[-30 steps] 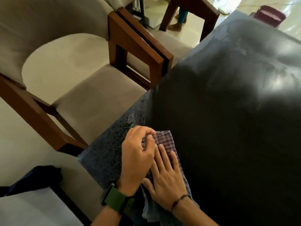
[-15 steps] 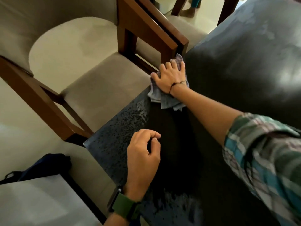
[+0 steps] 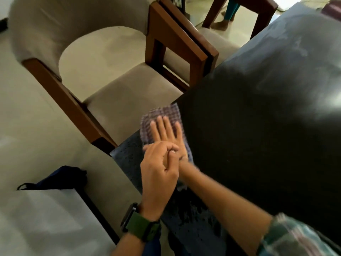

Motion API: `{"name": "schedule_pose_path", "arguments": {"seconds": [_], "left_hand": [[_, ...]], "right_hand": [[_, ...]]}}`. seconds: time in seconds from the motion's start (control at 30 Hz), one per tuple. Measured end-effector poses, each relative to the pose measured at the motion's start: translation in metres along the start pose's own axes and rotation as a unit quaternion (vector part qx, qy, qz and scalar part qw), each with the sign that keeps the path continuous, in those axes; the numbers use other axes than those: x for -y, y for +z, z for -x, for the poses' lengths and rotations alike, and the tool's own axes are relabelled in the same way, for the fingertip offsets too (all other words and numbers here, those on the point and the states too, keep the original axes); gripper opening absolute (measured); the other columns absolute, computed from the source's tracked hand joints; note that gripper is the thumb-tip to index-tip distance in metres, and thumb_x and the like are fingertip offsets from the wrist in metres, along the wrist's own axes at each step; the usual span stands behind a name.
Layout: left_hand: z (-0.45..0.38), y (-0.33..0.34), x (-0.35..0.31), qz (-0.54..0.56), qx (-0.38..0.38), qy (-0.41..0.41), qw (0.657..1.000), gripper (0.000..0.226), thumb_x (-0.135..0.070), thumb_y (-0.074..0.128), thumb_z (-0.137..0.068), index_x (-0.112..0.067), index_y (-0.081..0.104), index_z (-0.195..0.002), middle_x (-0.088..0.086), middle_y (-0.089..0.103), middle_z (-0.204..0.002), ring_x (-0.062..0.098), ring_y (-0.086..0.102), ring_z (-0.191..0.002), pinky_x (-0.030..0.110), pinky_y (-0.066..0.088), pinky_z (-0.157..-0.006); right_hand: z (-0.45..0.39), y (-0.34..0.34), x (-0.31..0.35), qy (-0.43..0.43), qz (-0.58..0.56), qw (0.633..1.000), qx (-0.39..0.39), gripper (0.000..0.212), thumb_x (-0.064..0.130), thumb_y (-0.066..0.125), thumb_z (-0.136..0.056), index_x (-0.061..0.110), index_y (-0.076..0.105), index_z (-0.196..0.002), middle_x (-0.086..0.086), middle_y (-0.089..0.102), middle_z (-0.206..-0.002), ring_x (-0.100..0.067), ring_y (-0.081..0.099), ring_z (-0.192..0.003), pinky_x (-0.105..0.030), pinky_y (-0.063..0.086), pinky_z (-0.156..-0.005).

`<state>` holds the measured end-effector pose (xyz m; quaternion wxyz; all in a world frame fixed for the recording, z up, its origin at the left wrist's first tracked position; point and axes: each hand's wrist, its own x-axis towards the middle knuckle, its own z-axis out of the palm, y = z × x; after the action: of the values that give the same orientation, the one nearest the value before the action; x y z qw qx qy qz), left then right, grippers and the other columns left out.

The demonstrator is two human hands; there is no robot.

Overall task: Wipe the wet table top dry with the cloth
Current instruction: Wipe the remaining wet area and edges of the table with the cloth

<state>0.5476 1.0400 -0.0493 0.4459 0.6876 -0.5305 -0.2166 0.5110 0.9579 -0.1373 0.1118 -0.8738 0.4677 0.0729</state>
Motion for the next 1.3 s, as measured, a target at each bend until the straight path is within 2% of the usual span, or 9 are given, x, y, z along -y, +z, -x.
{"name": "schedule_pose_path", "arguments": {"seconds": [0.13,0.23,0.3,0.5,0.63,0.8,0.93,1.1,1.3], "left_hand": [[-0.001,-0.011,0.0,-0.017,-0.017,-0.01,1.0,0.012,-0.009,0.051,-0.087,-0.012,0.062,-0.085,0.004,0.062,-0.086,0.016,0.059,-0.082,0.029,0.049,-0.076],[-0.005,-0.019,0.005,-0.018,-0.015,-0.003,1.0,0.012,-0.008,0.05,-0.085,-0.01,0.061,-0.083,0.0,0.061,-0.084,0.017,0.058,-0.081,0.025,0.047,-0.074],[-0.006,-0.023,0.011,-0.023,-0.018,-0.008,1.0,0.014,-0.005,0.05,-0.085,-0.01,0.063,-0.081,-0.005,0.06,-0.083,0.016,0.058,-0.08,0.021,0.044,-0.071],[-0.011,-0.037,0.028,-0.009,0.01,-0.017,1.0,0.016,-0.01,0.048,-0.084,-0.014,0.063,-0.083,-0.005,0.061,-0.083,0.01,0.057,-0.084,0.018,0.044,-0.075],[-0.024,-0.048,0.045,0.001,0.026,-0.002,1.0,0.015,-0.006,0.05,-0.084,-0.013,0.063,-0.082,-0.009,0.058,-0.082,0.006,0.054,-0.08,0.014,0.042,-0.074],[-0.052,-0.055,0.048,0.036,0.022,-0.004,0.999,0.015,-0.008,0.048,-0.084,-0.007,0.063,-0.085,-0.003,0.058,-0.083,0.009,0.054,-0.075,0.012,0.041,-0.07],[-0.077,-0.064,0.05,0.029,0.082,0.027,0.996,0.016,-0.007,0.048,-0.085,-0.009,0.064,-0.085,-0.003,0.057,-0.083,0.013,0.056,-0.078,0.02,0.045,-0.071],[-0.092,-0.066,0.053,0.008,0.102,0.065,0.993,0.013,-0.003,0.05,-0.085,-0.006,0.062,-0.082,0.0,0.059,-0.085,0.018,0.057,-0.082,0.031,0.048,-0.075],[-0.089,-0.076,0.066,0.002,0.136,0.062,0.989,0.013,-0.005,0.049,-0.089,-0.009,0.061,-0.089,0.004,0.061,-0.09,0.007,0.053,-0.079,0.013,0.043,-0.069]], "right_hand": [[0.063,0.009,0.025,-0.059,-0.126,0.986,-0.089,0.05,0.037,0.013,-0.093,0.018,0.027,-0.138,-0.007,0.053,-0.135,-0.015,0.03,-0.13,-0.043,0.038,-0.107],[0.04,0.019,0.003,-0.078,-0.043,0.996,-0.024,0.07,0.056,0.009,-0.086,0.027,0.002,-0.149,-0.002,0.007,-0.159,-0.02,-0.005,-0.145,-0.052,-0.004,-0.115],[0.008,0.021,-0.022,-0.009,-0.013,0.999,-0.039,0.069,0.061,0.007,-0.088,0.03,-0.008,-0.148,0.001,-0.009,-0.159,-0.018,-0.016,-0.143,-0.05,-0.014,-0.111],[-0.071,-0.013,-0.126,0.196,-0.039,0.977,-0.074,0.075,0.066,0.014,-0.088,0.026,0.002,-0.15,-0.003,-0.003,-0.159,-0.025,-0.005,-0.145,-0.054,-0.005,-0.112],[-0.088,-0.023,-0.111,0.282,-0.043,0.956,-0.062,0.078,0.065,0.016,-0.09,0.019,0.0,-0.15,-0.008,-0.007,-0.159,-0.028,-0.009,-0.144,-0.054,-0.006,-0.114],[-0.036,0.011,0.055,0.129,-0.037,0.988,-0.079,0.07,0.046,0.003,-0.089,0.012,0.01,-0.149,-0.011,0.008,-0.158,-0.029,0.0,-0.145,-0.05,-0.007,-0.115],[-0.009,0.018,0.1,0.059,-0.135,0.978,-0.149,0.059,0.031,0.058,-0.085,0.013,0.031,-0.134,-0.012,0.05,-0.135,-0.024,0.034,-0.129,-0.049,0.032,-0.109],[-0.043,0.004,-0.001,0.157,-0.051,0.985,-0.059,0.07,0.058,0.018,-0.09,0.021,0.009,-0.15,-0.002,0.008,-0.159,-0.019,0.0,-0.145,-0.05,-0.001,-0.115],[-0.06,-0.021,-0.105,0.353,-0.063,0.932,-0.06,0.071,0.059,0.016,-0.094,0.021,0.0,-0.151,-0.003,-0.008,-0.159,-0.023,-0.01,-0.145,-0.052,-0.006,-0.115]]}}
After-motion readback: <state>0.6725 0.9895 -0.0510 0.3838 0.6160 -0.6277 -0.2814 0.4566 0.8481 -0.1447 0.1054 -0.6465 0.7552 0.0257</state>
